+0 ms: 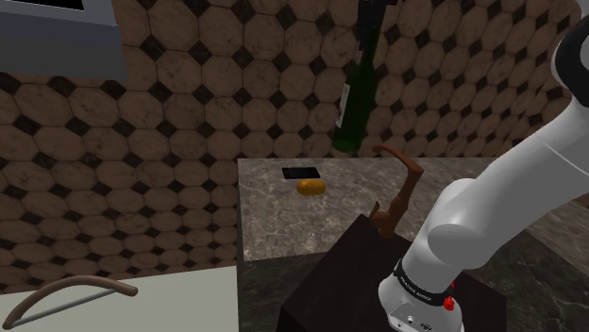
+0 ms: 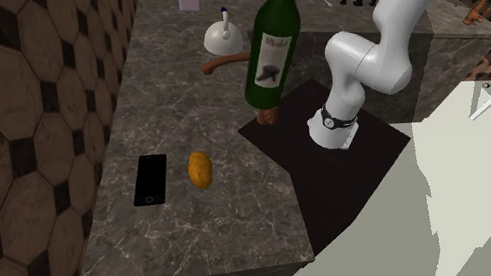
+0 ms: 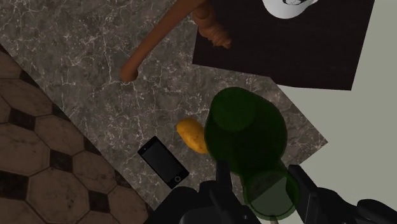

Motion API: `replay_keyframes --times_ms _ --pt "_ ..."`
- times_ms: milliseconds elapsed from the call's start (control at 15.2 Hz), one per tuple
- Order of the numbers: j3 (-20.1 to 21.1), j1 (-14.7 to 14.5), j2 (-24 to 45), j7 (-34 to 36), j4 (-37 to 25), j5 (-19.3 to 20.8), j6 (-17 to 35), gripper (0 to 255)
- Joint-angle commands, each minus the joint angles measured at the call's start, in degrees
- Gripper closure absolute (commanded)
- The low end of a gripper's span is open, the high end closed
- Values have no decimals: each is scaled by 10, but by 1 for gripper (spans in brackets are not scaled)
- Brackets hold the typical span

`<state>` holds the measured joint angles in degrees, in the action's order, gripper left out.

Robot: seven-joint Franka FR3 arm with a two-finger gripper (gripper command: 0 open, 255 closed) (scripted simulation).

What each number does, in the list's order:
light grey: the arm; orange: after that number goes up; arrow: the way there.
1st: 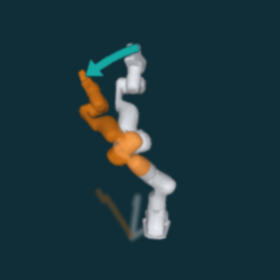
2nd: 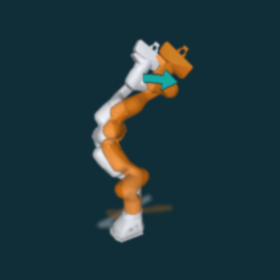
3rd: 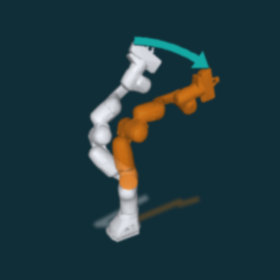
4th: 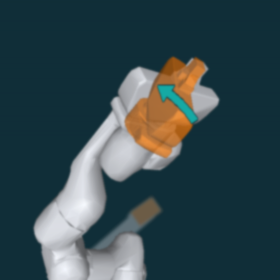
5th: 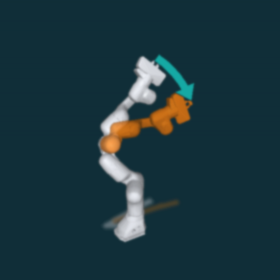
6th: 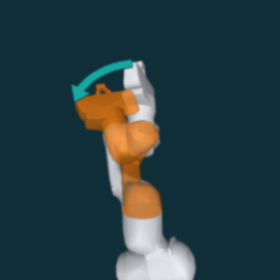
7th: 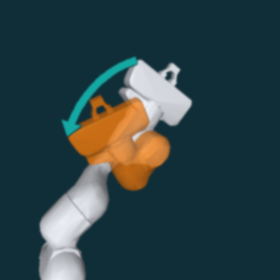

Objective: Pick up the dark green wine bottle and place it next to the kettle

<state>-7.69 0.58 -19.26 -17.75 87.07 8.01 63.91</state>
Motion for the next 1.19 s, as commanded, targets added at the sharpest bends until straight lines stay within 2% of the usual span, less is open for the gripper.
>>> replay_keyframes --times_ms 0,396,792,1122 --pt "-1 0 11 -4 -30 0 -18 255" --pt "-3 1 56 -15 -132 -1 -75 255" --pt "-9 3 115 -31 -259 -2 -143 255" --pt "-45 24 37 -94 -143 23 -95 255"
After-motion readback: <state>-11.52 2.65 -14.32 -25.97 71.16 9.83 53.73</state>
